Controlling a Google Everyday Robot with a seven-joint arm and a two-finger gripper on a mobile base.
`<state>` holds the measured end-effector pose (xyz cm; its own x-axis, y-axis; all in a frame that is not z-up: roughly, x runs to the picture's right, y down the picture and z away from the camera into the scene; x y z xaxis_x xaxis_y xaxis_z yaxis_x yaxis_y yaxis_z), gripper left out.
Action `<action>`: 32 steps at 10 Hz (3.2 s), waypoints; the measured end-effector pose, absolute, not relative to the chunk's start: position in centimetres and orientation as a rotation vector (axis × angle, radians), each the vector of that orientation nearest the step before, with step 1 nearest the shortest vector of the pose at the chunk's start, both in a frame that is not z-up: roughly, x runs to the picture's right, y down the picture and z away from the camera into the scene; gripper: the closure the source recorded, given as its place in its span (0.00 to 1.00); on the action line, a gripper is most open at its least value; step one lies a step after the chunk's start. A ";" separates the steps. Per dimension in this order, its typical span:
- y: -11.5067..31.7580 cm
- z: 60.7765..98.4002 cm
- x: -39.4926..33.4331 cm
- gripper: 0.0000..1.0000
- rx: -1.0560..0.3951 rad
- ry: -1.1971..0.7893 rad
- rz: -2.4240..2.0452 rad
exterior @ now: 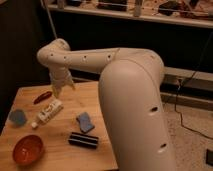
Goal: Place the pepper in the ceramic bowl
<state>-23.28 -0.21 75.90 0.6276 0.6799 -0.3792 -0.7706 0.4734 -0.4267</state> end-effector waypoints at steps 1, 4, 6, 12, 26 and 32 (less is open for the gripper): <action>-1.0 76.4 -24.2 0.35 -0.589 0.153 0.890; -2.5 77.9 -25.7 0.35 -0.514 0.185 0.986; -2.4 79.0 -26.3 0.35 -0.434 0.267 1.138; 1.0 78.7 -29.9 0.35 -0.300 0.478 1.552; 0.8 78.7 -30.1 0.35 -0.301 0.474 1.614; -1.0 80.9 -32.3 0.35 -0.356 0.422 1.688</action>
<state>-32.30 -1.02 80.91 -0.1551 0.8734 -0.4617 -0.9879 -0.1356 0.0753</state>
